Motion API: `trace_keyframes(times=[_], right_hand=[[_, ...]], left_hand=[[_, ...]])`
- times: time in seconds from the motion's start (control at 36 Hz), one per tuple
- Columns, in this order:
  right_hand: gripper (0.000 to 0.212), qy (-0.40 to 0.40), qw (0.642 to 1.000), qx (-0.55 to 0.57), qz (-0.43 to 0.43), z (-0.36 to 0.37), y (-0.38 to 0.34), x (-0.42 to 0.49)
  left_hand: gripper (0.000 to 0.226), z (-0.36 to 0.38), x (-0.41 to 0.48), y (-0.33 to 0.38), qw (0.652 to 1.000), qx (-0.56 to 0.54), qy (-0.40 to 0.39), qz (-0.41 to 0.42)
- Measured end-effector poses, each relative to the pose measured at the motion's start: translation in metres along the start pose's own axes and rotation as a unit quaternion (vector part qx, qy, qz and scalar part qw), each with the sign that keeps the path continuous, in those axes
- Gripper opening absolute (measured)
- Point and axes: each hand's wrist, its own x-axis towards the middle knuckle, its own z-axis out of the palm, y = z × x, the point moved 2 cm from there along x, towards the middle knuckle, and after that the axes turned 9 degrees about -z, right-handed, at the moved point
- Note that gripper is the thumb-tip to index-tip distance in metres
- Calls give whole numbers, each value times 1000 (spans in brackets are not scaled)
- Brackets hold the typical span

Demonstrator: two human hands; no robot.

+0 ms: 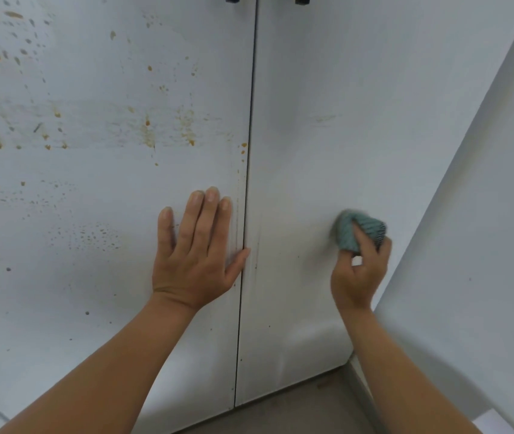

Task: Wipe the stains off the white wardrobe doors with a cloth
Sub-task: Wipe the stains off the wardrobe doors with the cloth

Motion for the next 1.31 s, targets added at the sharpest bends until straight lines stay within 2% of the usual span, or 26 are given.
trace_keyframes(times=[0.08,0.17,0.28,0.33,0.39,0.44,0.56,0.61,0.67,0.81,0.89,1.06,1.19,1.25,1.31], right_hand=[[44,58,995,20,77,9,0,14],[45,55,996,11,70,22,-18,-3],[44,-47,998,27,-36,32,-43,-47],[43,-111,987,40,-108,32,-47,-61],[48,-139,979,43,-140,28,-44,-61],[45,-107,986,35,-119,23,-39,-49],[42,15,999,29,9,23,-35,-13],[44,25,999,24,26,28,-37,-10],[42,3,1000,23,1,32,-43,-25],[45,-146,980,64,-121,30,-53,-64],[38,-139,977,63,-151,27,-61,-35],[35,-79,986,49,-141,42,-112,23],[33,-88,991,43,-88,47,-104,-52],[36,-122,990,48,-45,45,-98,-88],[40,-120,992,47,5,44,-97,-107]], left_hand=[[89,-1,1,1,1000,-5,-2,2],[89,0,0,1,1000,-2,-1,-1],[90,0,0,1,1000,-4,-6,2],[90,-1,0,1,1000,-5,-8,1],[90,-2,0,0,1000,-4,-9,0],[90,-3,1,0,1000,-6,-9,1],[91,0,-1,0,1000,-2,-7,0],[91,-1,0,1,1000,-6,-10,1],[90,-3,0,0,1000,-14,-16,2],[84,-5,2,0,999,-43,-20,10],[82,-8,0,-1,998,-59,-35,11],[79,-10,0,-5,996,-75,-40,14],[73,-15,2,-6,994,-104,-43,7],[71,-17,4,-6,992,-118,-41,-1],[72,-18,3,-5,991,-130,-39,-7]])
